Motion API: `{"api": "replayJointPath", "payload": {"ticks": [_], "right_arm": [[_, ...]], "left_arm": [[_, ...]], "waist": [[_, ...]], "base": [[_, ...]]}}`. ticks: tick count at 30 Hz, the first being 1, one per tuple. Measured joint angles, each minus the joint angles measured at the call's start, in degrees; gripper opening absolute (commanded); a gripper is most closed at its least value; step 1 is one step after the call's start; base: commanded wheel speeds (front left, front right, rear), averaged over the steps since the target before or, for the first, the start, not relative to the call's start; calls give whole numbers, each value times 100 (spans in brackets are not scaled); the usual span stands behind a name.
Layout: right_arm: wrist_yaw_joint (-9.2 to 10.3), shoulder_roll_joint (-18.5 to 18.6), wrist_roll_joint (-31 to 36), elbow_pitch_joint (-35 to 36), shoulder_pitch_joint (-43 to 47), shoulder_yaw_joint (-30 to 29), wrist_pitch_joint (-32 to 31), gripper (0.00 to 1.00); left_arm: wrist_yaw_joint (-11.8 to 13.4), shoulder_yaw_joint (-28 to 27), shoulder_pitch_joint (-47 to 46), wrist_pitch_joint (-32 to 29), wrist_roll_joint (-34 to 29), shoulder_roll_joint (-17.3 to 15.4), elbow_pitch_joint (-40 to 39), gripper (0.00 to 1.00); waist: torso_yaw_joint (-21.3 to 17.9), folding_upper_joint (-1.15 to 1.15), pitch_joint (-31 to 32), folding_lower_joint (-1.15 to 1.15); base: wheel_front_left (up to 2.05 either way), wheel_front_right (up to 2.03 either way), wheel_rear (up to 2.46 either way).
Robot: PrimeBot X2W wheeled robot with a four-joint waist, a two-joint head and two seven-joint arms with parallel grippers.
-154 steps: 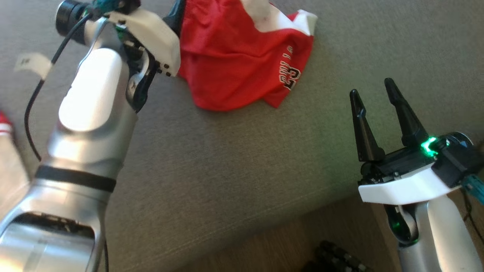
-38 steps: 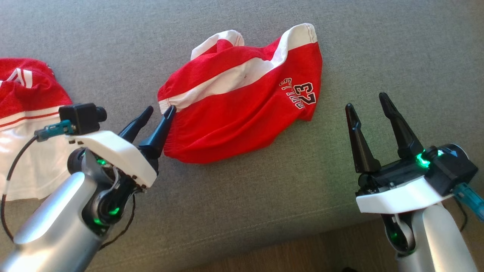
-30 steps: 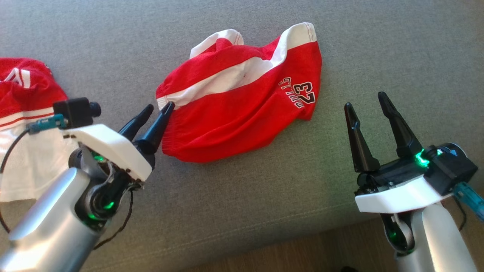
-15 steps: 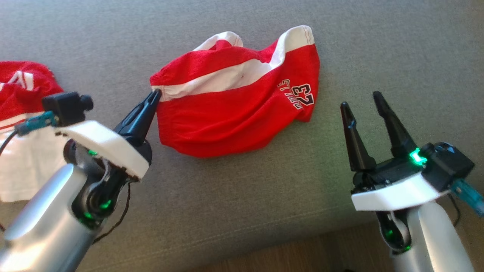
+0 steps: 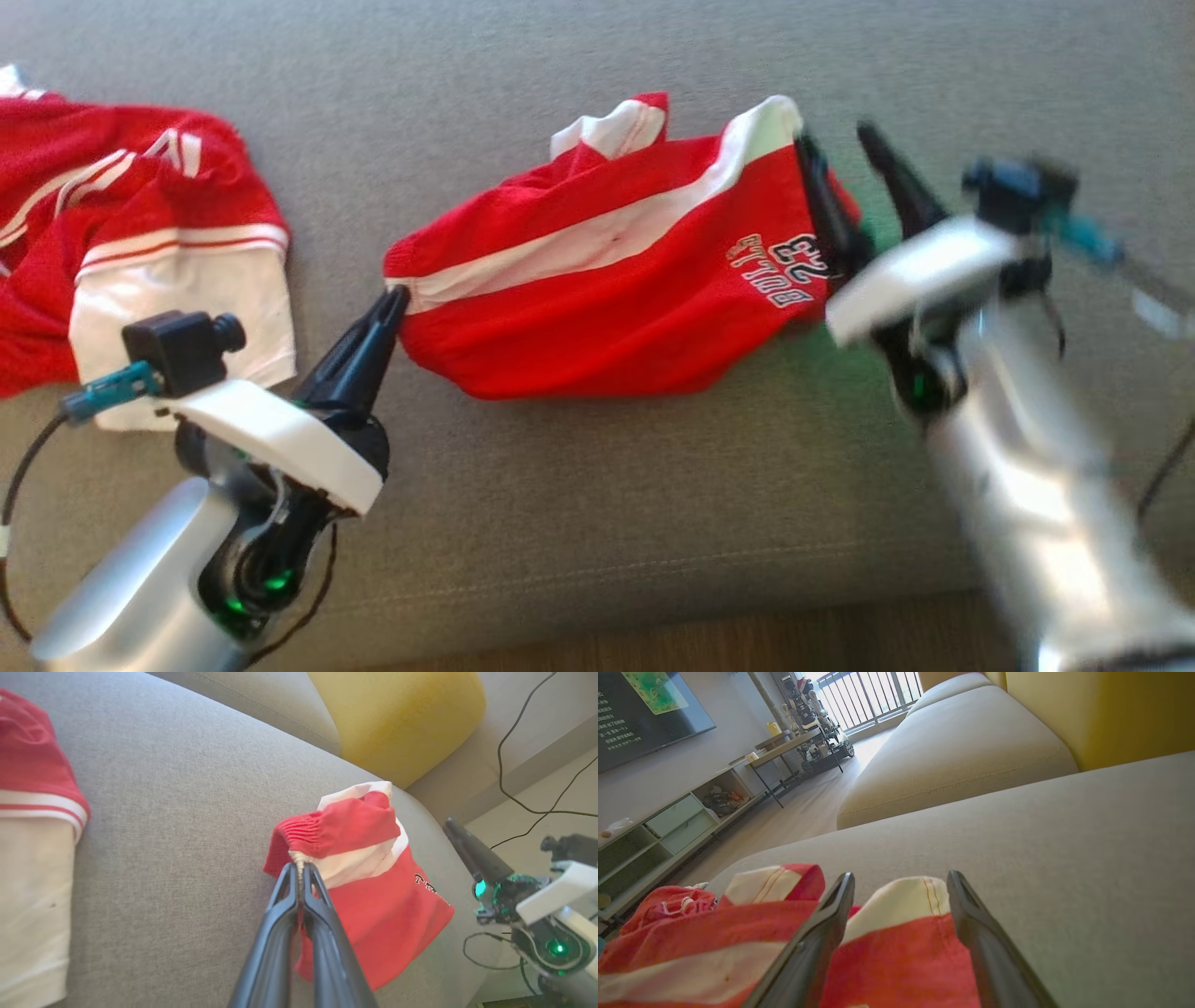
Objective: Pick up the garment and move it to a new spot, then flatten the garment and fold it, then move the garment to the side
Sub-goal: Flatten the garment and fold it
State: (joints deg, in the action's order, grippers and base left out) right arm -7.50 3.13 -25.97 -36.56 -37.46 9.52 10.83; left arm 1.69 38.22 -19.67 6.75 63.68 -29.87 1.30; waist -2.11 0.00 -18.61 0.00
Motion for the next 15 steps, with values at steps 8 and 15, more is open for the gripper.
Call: {"api": "replayJointPath", "payload": {"ticks": [8,15], "right_arm": [[0,441,-456,-1443,-1213,463,-1024,100],[0,692,-616,-1804,-1456,1018,-1403,100]], "left_arm": [[-171,155,-364,-2,-116,235,191,0],[-226,192,-440,41,-165,346,388,0]], "waist": [[348,0,-231,0],[523,0,-353,0]], "base": [[0,0,0],[0,0,0]]}}
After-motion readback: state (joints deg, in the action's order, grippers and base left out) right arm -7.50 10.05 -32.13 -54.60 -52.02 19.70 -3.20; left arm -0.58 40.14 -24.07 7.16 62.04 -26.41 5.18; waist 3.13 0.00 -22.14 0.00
